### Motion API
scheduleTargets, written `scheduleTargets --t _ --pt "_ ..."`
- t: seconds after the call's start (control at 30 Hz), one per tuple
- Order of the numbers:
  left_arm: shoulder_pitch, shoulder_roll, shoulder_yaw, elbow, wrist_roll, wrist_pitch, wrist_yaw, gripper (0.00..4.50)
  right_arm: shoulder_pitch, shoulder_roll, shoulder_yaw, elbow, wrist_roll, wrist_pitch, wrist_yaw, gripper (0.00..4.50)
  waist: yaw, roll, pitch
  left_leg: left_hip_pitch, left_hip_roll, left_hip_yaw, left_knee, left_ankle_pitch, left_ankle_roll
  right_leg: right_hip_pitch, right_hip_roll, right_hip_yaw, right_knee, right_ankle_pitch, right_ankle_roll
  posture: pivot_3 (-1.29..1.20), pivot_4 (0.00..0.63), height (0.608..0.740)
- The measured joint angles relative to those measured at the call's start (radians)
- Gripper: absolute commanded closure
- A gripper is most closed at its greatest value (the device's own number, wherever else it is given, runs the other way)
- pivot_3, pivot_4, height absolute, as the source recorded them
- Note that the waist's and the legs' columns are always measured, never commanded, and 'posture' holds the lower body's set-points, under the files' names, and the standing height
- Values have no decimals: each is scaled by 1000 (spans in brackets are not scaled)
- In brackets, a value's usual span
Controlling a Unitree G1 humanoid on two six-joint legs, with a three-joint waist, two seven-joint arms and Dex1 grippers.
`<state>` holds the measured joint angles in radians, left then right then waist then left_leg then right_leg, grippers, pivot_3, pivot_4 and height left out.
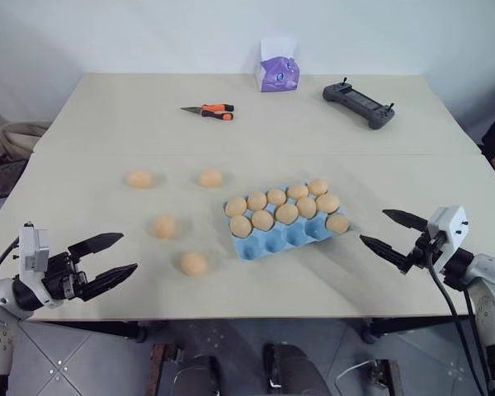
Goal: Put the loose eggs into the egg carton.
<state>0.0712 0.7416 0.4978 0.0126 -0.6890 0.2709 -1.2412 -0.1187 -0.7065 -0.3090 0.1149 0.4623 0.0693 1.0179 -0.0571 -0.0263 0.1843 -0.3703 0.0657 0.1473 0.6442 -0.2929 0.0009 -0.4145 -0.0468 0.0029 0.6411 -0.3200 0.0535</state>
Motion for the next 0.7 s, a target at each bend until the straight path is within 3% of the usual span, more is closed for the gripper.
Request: scheduleTargets --t 0.7 --pt "26 -5 -14 -65 9 24 66 47 -5 0 -12 -6 0 2 -6 0 -2 0 0 0 0 0 0 -1 -2 0 0 0 0 0 0 0 150 740"
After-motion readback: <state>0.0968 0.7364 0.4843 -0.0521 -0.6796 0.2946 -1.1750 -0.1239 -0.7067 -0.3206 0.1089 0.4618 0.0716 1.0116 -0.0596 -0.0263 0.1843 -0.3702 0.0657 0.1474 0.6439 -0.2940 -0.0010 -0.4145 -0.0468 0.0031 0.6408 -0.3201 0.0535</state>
